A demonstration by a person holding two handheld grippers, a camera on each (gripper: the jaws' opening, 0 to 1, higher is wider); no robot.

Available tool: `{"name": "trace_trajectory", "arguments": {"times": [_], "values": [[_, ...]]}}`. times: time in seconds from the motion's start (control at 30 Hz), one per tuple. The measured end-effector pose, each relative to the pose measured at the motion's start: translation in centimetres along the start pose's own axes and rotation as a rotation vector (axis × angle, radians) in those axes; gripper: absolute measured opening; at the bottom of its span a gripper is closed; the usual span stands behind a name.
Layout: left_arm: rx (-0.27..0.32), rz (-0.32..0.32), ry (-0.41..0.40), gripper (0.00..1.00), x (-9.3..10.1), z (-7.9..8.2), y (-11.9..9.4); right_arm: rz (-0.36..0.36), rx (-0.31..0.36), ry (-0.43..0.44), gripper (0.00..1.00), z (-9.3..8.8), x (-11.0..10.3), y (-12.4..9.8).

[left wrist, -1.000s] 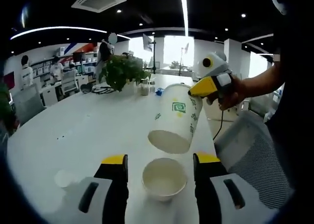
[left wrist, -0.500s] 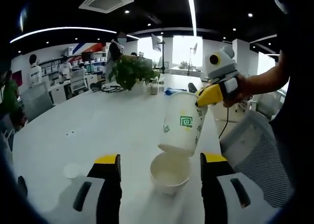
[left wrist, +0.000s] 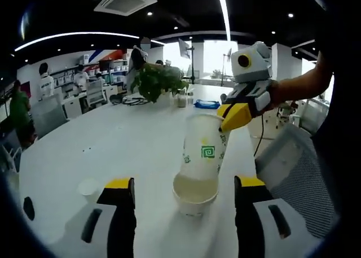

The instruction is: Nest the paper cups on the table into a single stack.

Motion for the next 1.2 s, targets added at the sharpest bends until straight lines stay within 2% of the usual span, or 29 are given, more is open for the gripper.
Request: {"name": "trace_trajectory", "arguments": {"times": [0.33, 0.57, 0.97, 1.2], "values": [[-0.018, 0.015, 0.007, 0.70, 0.4, -0.9, -0.1, 0.000, -0.093, -0.111, 0.00, -0.1, 0.0, 1.3], [-0.022, 0.029, 0.002, 0.69, 0.6, -1.2, -0.2, -0.009, -0.174, -0.230, 0.00, -0.4, -0.4, 2.8], [-0.025, 0.036, -0.006, 0.68, 0.0, -1.9, -0.5, -0.007, -0.249, -0.310, 0.00, -0.3, -1.2, 4.3], [-0.027, 0.044, -0.009, 0.68, 0.0, -2.2, -0.7, -0.003, -0.282, -0.322, 0.00, -0.2, -1.1, 4.8]]}}
Point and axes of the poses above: the point that each gripper's makers call its tool centre point, and the gripper's own axes: y roughly forward along the fingers, x roughly to its right, z roughly out of its top, the point moved 10 cm from there along -y, roughly backward along the fingers, and after that the axes turned 13 degrees about -x, right-handed, at the moved point
